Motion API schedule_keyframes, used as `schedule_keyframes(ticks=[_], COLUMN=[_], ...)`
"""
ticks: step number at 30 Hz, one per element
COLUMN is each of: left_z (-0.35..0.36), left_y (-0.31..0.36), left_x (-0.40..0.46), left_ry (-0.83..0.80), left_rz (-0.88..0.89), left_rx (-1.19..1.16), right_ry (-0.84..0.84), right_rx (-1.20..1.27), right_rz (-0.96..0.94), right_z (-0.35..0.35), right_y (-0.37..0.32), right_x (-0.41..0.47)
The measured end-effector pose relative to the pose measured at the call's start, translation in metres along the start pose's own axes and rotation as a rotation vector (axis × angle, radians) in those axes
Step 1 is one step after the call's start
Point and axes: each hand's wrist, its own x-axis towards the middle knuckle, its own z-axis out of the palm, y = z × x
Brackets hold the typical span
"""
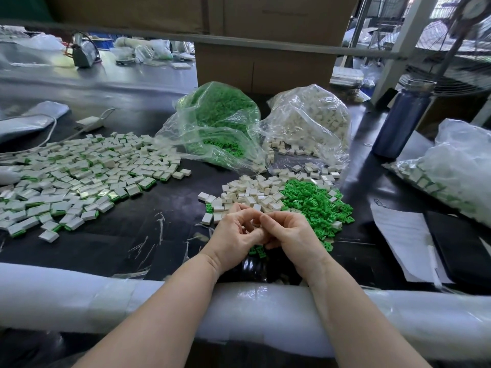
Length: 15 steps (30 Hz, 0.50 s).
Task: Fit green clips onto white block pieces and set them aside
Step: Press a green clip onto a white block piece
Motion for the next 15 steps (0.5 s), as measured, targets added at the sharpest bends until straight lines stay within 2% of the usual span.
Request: schedule_keyframes(ticks=[15], left_z=[0.0015], left_y=[-0.0004], left_x=[-0.0001], left_ry=[-0.026], left_rz=[0.031], left_rx=[0.054], right_ry=[0.038], right_rx=[0.04], right_rz=[0.006], right_z=[0.0001], right_y=[-0.0031], right_x=[-0.0014])
